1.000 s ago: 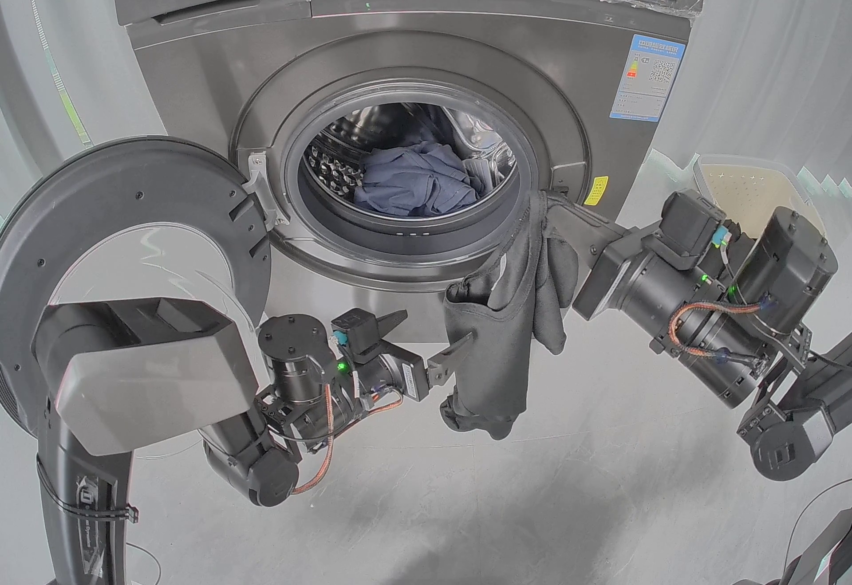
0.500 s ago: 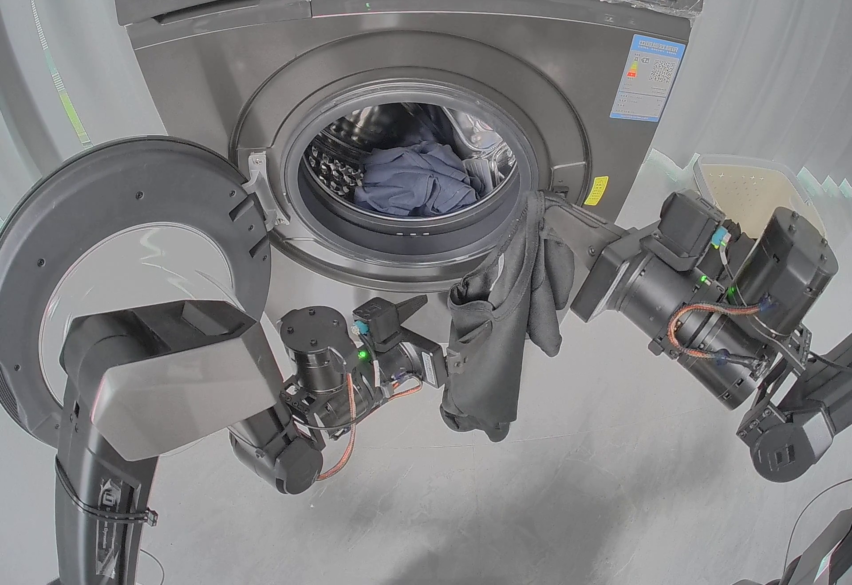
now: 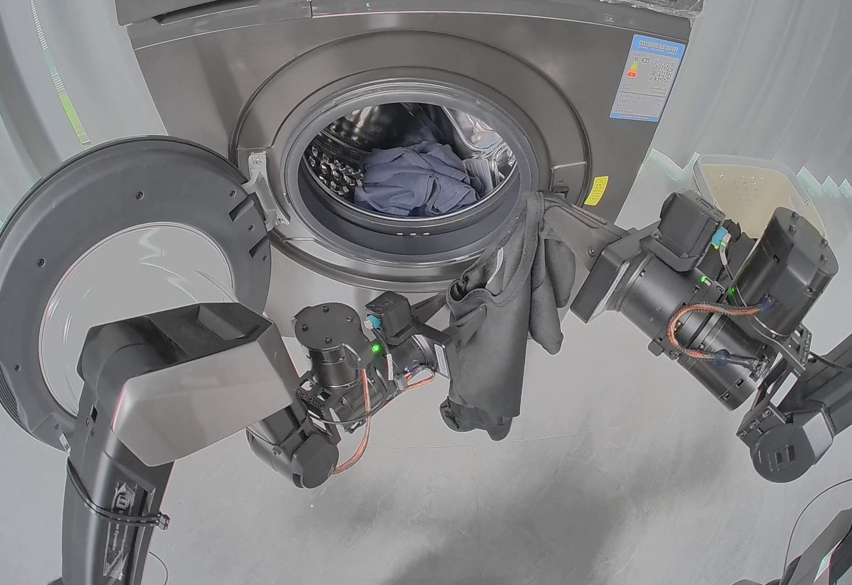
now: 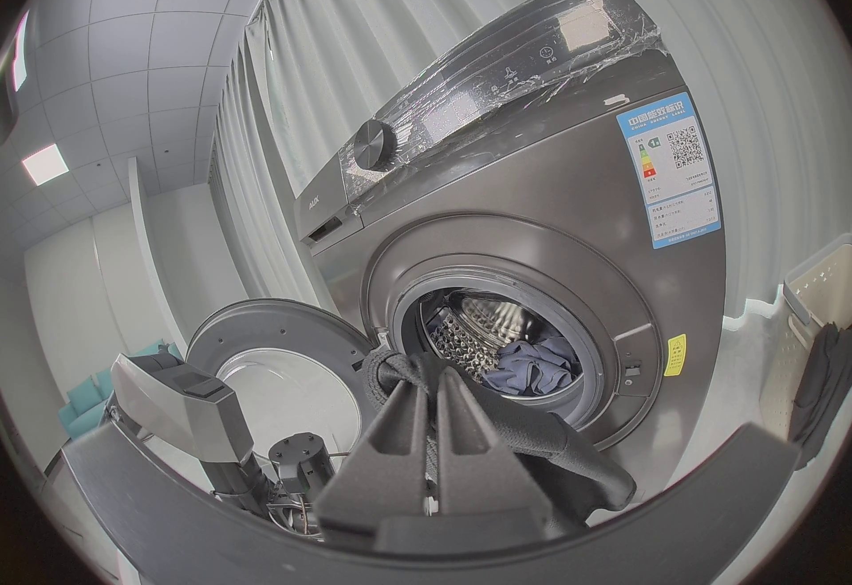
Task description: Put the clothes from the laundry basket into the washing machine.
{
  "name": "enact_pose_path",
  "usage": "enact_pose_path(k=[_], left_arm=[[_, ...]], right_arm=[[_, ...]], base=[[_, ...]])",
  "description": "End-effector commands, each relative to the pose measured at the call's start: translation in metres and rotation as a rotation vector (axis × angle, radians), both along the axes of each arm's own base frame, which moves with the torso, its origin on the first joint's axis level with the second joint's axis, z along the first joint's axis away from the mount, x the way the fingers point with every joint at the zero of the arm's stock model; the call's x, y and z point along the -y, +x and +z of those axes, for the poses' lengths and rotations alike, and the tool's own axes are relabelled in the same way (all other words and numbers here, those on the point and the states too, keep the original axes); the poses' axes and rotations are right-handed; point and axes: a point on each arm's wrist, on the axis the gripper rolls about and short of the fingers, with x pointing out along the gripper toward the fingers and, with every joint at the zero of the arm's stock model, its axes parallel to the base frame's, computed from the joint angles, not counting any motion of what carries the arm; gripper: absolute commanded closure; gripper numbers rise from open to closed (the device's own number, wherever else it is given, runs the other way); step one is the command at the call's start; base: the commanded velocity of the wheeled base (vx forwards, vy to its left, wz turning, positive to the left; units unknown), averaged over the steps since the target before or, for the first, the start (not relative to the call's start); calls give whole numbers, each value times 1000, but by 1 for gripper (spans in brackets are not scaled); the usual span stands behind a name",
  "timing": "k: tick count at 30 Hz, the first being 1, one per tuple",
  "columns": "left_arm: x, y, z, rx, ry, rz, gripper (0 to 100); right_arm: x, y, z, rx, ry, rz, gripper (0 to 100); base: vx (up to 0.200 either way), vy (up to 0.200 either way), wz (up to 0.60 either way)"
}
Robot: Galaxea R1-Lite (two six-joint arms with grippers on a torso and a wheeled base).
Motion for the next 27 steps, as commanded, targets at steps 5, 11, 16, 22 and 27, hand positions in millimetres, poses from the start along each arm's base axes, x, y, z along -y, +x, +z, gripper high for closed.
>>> enact_pose_path(k=[5,11,16,22,27], left_arm=[[2,5,4,19,-18,22,100],[-14,10,18,38,-33,58,100],[-28,3,34,46,-39,73,100],[-41,-22,32,-15,13,64,100],[-42,-31,9,-85,71,49,100]], right_arm=[[0,0,-1,-4,-1,-1,100],[2,1,-3,-11,-7,-6,100],[3,2,-4,-12,-10,-11,100],[0,4,-9,-25,-17,-8,100],[1,4,-8,-20,-13,-10,100]], base=[[0,0,0],[0,0,0],[0,0,0],[0,0,0],[0,0,0]])
